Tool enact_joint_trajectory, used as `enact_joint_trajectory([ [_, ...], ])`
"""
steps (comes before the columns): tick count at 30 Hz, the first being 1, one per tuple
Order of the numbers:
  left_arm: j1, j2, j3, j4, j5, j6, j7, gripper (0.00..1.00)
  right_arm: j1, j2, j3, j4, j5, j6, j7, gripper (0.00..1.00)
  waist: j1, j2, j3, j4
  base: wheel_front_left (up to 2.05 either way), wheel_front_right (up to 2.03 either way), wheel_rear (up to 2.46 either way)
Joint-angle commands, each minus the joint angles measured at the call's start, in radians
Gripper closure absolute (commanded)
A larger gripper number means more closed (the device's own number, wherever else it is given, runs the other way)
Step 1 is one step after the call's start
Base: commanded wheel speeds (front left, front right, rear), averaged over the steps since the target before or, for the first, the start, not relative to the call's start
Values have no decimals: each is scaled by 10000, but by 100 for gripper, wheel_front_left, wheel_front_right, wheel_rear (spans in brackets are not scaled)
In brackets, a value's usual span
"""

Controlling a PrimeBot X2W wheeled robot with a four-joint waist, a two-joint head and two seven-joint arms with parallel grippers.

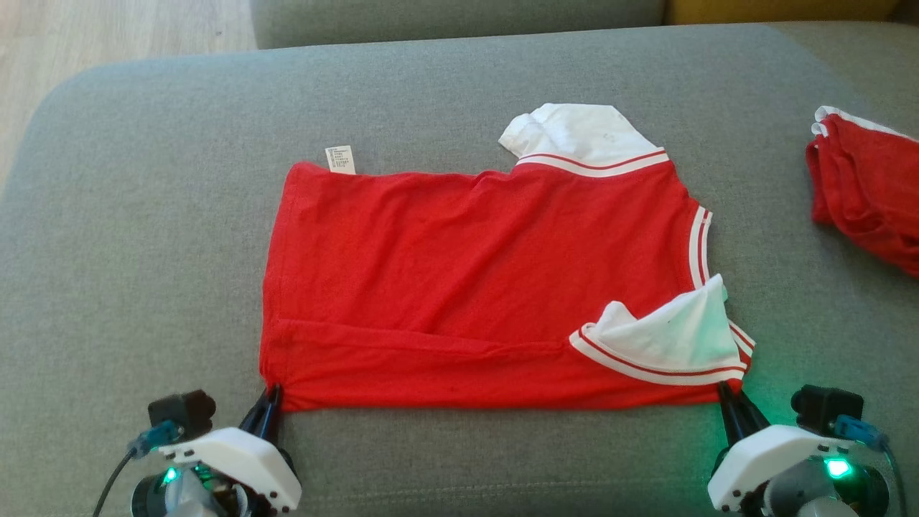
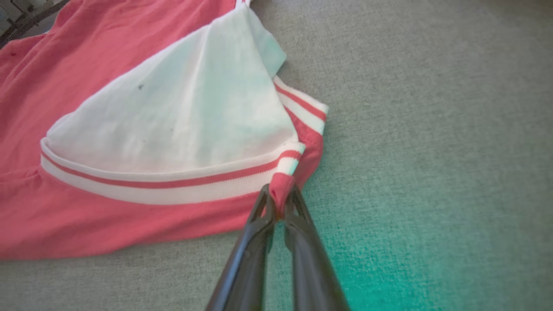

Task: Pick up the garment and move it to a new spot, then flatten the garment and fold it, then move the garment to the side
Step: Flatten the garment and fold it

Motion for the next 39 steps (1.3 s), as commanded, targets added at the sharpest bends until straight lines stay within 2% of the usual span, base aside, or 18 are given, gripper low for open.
enact_joint_trajectory([
  [1, -127, 137, 197, -94, 11, 12, -85, 100, -284, -73, 266, -166, 105, -7, -45, 100, -1, 0, -54, 6, 0, 0, 0],
  [9, 670, 213, 251, -993, -16, 320, -273, 100, 265, -72, 160, -836, 242, -7, 130, 100, -1, 0, -358, 71, 0, 0, 0],
  [17, 1486, 305, 205, -2021, -108, 665, 161, 100, 884, -72, 3, -1527, 434, -7, 577, 100, -1, 0, -593, 126, 0, 0, 0],
  [18, 1530, 281, 171, -2057, -187, 629, 308, 97, 929, -72, 21, -1576, 457, -7, 594, 100, -1, 0, -606, 122, 0, 0, 0],
  [19, 1562, 282, 159, -2109, -228, 629, 396, 79, 972, -72, 22, -1604, 491, -7, 600, 55, -1, 0, -623, 117, 0, 0, 0],
  [20, 1588, 299, 158, -2173, -208, 682, 412, 16, 1011, -72, 51, -1624, 539, -7, 618, 0, -1, 0, -636, 110, 0, 0, 0],
  [21, 1617, 301, 153, -2227, -205, 720, 432, 0, 1038, -72, 93, -1673, 632, -7, 574, 0, -1, 0, -648, 99, 0, 0, 0],
  [25, 1653, 297, 253, -2619, -87, 964, 65, 0, 1138, -72, 149, -2169, 775, -7, 153, 0, -1, 0, -700, 77, 0, 0, 0],
  [32, 1290, 445, 318, -3739, 622, 1392, -1050, 0, 1039, -72, 14, -3976, 321, -7, -717, 0, -1, 0, -669, 16, 0, 0, 0],
  [36, 541, 580, 247, -4187, 929, 1417, -1166, 0, 616, -72, 132, -4846, 36, -7, -943, 0, -1, 0, -452, 4, 0, 0, 0],
  [39, -358, 642, 193, -4164, 928, 1264, -938, 0, 246, -72, 203, -5182, -90, -7, -943, 0, -1, 0, -144, 27, 0, 0, 0],
])
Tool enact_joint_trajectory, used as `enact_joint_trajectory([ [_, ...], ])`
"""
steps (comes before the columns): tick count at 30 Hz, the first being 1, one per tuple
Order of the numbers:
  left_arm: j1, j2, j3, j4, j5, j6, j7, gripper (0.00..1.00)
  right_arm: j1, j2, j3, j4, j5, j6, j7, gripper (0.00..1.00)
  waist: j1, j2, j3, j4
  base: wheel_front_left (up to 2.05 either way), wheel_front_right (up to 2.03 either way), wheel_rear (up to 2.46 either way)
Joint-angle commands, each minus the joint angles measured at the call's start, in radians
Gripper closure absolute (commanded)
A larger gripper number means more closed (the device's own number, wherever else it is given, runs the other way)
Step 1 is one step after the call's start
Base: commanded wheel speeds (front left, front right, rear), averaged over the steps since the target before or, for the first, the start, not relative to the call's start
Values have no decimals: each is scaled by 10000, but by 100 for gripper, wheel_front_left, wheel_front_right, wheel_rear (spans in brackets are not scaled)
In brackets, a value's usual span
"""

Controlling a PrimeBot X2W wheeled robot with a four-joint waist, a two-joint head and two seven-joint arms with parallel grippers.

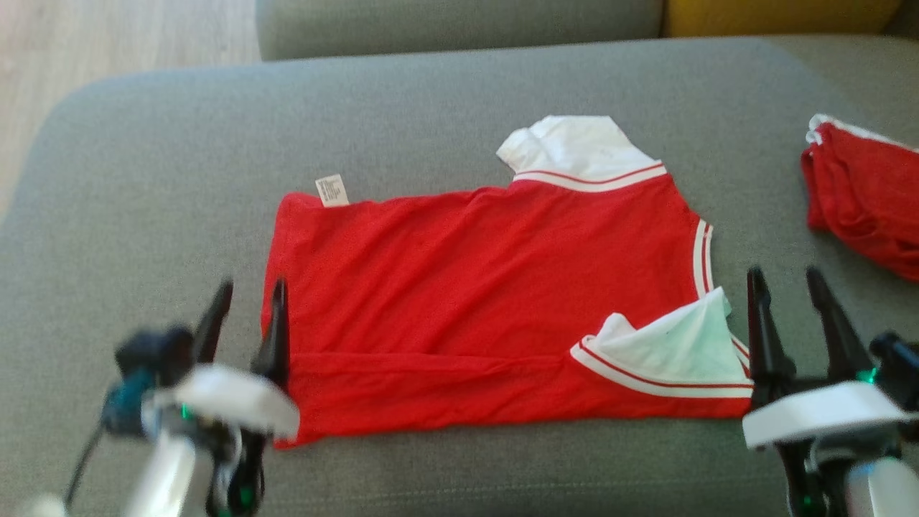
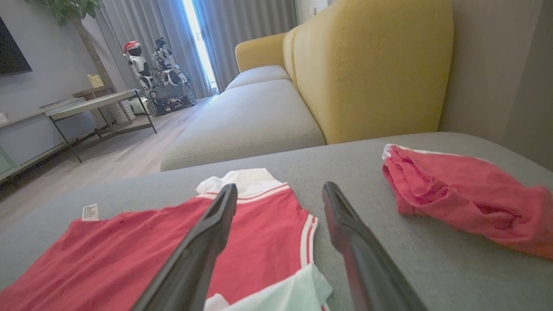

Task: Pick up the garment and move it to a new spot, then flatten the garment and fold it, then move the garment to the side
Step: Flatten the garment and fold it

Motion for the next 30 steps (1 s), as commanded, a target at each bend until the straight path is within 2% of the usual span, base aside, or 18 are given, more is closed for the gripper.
enact_joint_trajectory([
  [1, -725, 204, 373, -226, -7, -42, 84, 0, -469, -87, 282, -421, -56, -9, -65, 0, 0, 0, 240, 14, 0, 0, 0],
  [6, -2632, 375, 609, 794, -448, -441, 724, 0, -1099, -87, 466, -571, -99, -9, -9, 0, 0, 0, 1171, -158, 0, 0, 0],
  [14, -5164, 738, 914, 3805, -1347, -1228, 2019, 0, -1949, -87, 920, -310, 90, -9, -285, 0, 0, 0, 2588, -675, 0, 0, 0],
  [19, -6194, 1004, 940, 5439, -1535, -1494, 2341, 0, -2326, -87, 1200, 55, 234, -9, -505, 0, 0, 0, 2987, -947, 0, 0, 0],
  [24, -6646, 968, 963, 6691, -1965, -1703, 2925, 0, -2451, -87, 1276, 433, 348, -9, -642, 0, 0, 0, 3021, -1044, 0, 0, 0],
  [25, -6699, 956, 928, 6862, -2027, -1743, 3068, 4, -2470, -87, 1251, 490, 346, -9, -647, 0, 0, 0, 3016, -1045, 0, 0, 0],
  [26, -6749, 936, 908, 6968, -2101, -1787, 3135, 56, -2491, -87, 1222, 535, 351, -9, -657, 0, 0, 0, 3002, -1038, 0, 0, 0],
  [27, -6784, 888, 908, 7053, -2204, -1826, 3163, 100, -2508, -87, 1169, 581, 334, -9, -663, 0, 0, 0, 2979, -1020, 0, 0, 0],
  [30, -6825, 736, 711, 7217, -2365, -1920, 3272, 100, -2597, -87, 1026, 699, 255, -9, -663, 0, 0, 0, 2901, -944, 0, 0, 0],
])
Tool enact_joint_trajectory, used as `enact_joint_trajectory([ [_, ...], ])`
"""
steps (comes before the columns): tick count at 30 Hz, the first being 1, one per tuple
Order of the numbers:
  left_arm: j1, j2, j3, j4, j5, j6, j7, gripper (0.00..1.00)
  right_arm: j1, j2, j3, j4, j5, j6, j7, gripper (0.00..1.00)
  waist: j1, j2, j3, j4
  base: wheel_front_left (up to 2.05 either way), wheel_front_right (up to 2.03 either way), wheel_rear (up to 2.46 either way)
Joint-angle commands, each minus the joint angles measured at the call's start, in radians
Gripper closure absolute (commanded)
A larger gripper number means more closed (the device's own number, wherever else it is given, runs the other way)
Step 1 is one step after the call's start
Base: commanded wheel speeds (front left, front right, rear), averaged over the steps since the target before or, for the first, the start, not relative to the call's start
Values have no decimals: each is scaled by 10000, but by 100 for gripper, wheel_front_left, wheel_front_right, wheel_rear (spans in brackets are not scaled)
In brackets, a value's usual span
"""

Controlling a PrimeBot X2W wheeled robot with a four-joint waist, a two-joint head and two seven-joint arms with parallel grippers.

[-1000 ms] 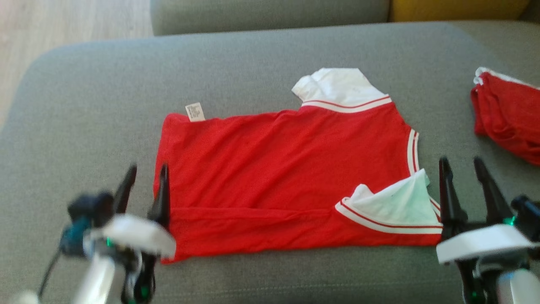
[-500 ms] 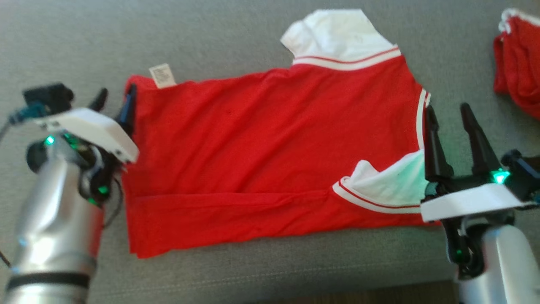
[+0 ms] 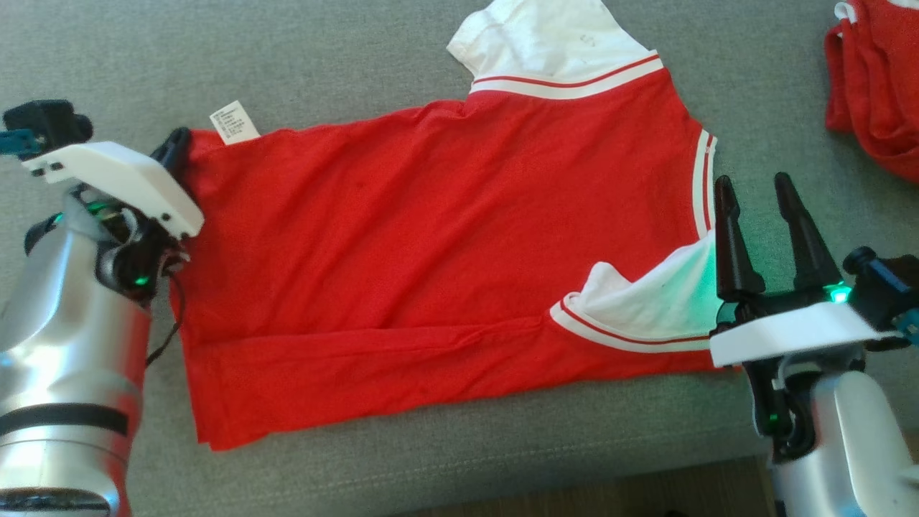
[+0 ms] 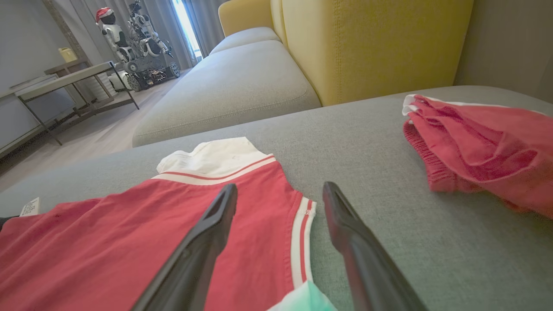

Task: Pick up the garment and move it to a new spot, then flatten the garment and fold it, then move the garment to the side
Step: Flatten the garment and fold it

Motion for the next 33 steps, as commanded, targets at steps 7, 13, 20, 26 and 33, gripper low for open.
enact_joint_trajectory([
  [7, 106, 86, -397, -169, 188, -82, -660, 100, -628, -58, -12, -117, -82, -7, -102, 0, -1, 0, -235, 256, 0, 0, 0],
  [13, -143, 225, -515, -374, 395, -89, -1701, 100, -1437, -67, -113, 220, -90, -7, 38, 0, -1, 0, -300, 413, 0, 0, 0],
  [20, -672, -180, -781, -653, 515, -93, -2423, 100, -3560, -853, -338, 1734, 363, -7, 703, 0, -1, 0, -10, 1091, 0, 0, 0],
  [26, -1369, -730, -1055, -749, 514, -97, -2884, 100, -5786, -1726, 64, 3952, 623, -7, 1708, 0, -1, 0, 539, 1958, 0, 0, 0],
  [33, -1751, -1168, -1687, -746, 319, -101, -3161, 100, -7451, -2250, 1214, 6396, 554, -7, 2994, 0, -1, 0, 841, 2599, 0, 0, 0],
])
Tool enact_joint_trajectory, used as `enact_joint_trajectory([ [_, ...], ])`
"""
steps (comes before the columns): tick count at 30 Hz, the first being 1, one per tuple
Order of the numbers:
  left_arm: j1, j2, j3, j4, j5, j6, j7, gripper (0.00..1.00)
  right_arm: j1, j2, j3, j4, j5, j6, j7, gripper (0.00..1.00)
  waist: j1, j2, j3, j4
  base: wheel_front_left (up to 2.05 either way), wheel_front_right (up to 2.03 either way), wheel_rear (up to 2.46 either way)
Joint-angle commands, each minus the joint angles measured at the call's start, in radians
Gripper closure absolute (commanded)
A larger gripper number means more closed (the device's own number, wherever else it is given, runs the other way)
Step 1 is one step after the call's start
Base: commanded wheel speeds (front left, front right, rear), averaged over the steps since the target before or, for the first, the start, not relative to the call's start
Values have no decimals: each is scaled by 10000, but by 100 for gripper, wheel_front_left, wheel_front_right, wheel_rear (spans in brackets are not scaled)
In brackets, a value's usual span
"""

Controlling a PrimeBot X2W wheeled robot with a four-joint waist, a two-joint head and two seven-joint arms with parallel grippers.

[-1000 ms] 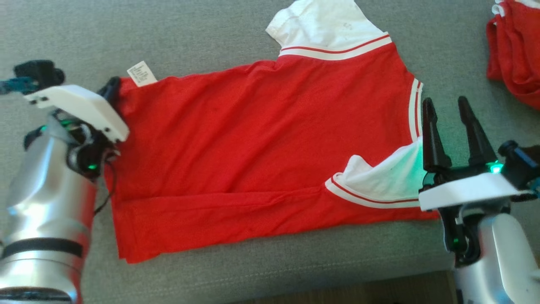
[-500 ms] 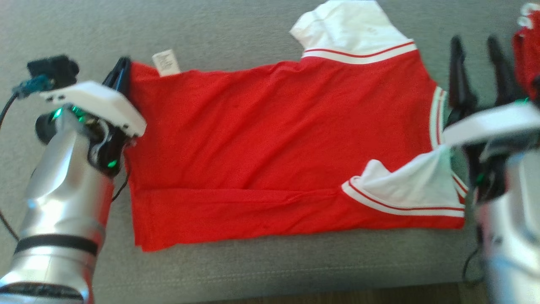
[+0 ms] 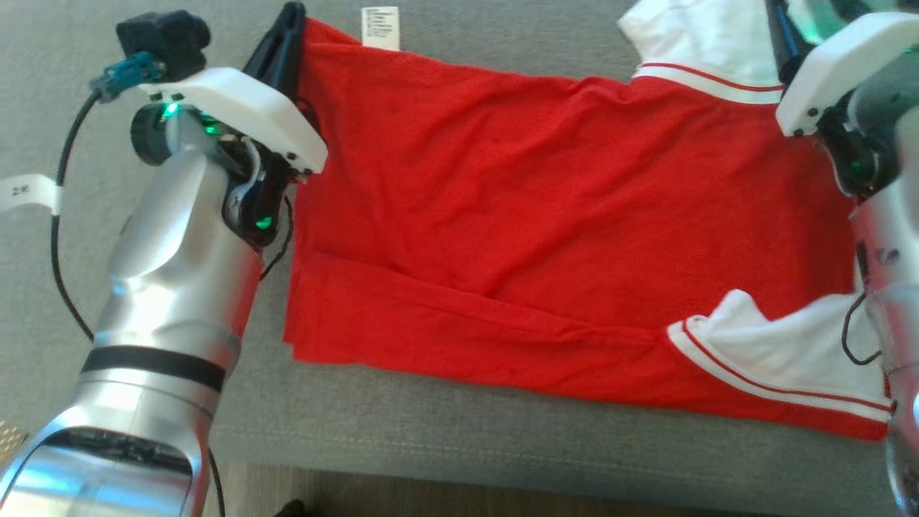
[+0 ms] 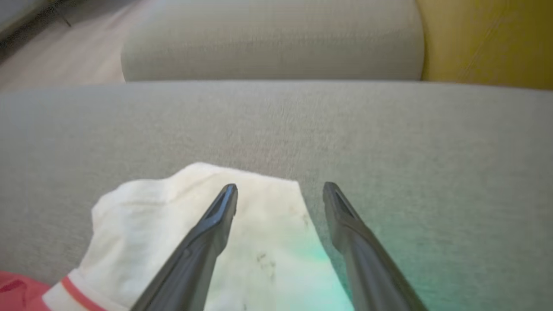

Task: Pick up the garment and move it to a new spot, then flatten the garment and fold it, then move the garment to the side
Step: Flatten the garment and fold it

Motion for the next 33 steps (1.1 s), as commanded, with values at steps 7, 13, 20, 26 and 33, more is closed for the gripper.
enact_joint_trajectory([
  [7, -415, 276, -334, -249, -375, -56, -196, 100, -944, -228, 861, 928, 257, -7, 725, 100, -1, 0, 105, 228, 0, 0, 0],
  [13, -420, 414, -610, -196, -631, -57, -371, 100, -1302, -366, 875, 1049, 603, -7, -210, 100, -1, 0, -44, 107, 0, 0, 0],
  [20, -421, 698, -594, -265, -829, -57, -640, 100, -1319, -363, 923, 719, 887, -7, -1334, 100, -1, 0, -340, -136, 0, 0, 0],
  [26, -23, 820, -511, -530, -1238, -57, -713, 100, -796, -347, 1125, 335, 1434, -7, -1709, 100, -1, 0, -620, -365, 0, 0, 0],
  [33, 1649, 1321, -287, -1887, -1983, -57, -830, 100, 1483, -419, 1080, -1869, 2894, -7, -2271, 100, -1, 0, -1145, -695, 0, 0, 0],
])
